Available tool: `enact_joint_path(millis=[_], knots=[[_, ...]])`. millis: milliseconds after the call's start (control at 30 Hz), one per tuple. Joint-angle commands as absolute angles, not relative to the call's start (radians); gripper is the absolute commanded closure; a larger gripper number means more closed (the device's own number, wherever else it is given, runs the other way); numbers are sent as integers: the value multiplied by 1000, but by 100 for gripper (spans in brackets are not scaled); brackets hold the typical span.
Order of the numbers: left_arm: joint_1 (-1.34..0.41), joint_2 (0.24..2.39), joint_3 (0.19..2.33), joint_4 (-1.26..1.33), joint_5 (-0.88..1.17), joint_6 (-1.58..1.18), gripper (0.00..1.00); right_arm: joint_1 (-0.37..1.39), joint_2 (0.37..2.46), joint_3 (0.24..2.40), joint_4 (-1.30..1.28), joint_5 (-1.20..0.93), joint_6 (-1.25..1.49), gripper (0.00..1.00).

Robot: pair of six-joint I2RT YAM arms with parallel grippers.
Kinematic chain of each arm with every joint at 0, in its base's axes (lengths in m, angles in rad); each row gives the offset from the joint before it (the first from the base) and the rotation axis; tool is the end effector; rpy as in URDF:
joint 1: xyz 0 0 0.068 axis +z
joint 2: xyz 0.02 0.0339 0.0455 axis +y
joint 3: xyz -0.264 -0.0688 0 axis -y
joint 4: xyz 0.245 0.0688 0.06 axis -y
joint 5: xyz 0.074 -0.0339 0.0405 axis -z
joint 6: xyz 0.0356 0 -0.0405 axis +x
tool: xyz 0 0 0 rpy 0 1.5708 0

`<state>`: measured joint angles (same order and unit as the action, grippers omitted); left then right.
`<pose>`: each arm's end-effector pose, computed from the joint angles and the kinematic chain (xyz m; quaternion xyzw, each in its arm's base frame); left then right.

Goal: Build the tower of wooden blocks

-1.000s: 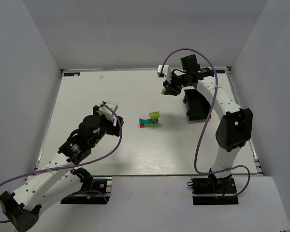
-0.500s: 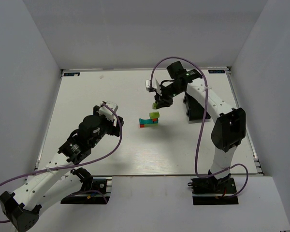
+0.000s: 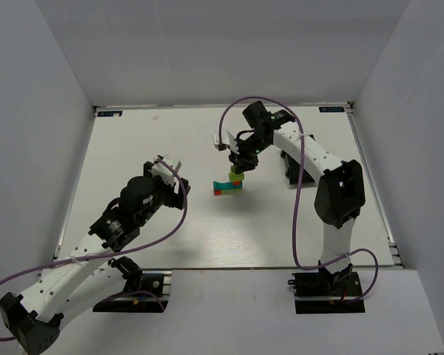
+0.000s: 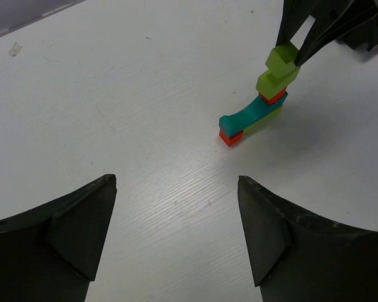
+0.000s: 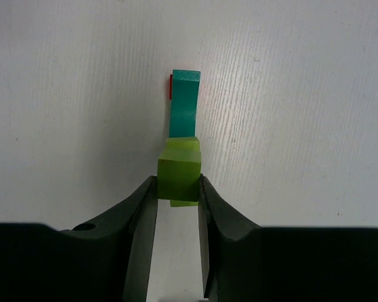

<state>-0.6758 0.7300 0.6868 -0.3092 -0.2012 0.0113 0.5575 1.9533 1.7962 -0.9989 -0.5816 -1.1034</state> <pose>0.1393 -0.1026 0.3013 0.2207 0.7876 -0.1078 0.5650 0.3390 0.2344 0.2844 -0.7319 0.5888 0.2170 0.2656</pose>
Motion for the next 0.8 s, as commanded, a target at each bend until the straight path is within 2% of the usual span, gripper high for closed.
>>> enact_joint_path(millis=[0,767], knots=[[-673,726,703,-298,-186,17,12,565,1954,1833,-1026,-574,-1112,97],[-673,726,703,-298,-186,17,12,578,1979,1838,-1075,-546,-1150,97]])
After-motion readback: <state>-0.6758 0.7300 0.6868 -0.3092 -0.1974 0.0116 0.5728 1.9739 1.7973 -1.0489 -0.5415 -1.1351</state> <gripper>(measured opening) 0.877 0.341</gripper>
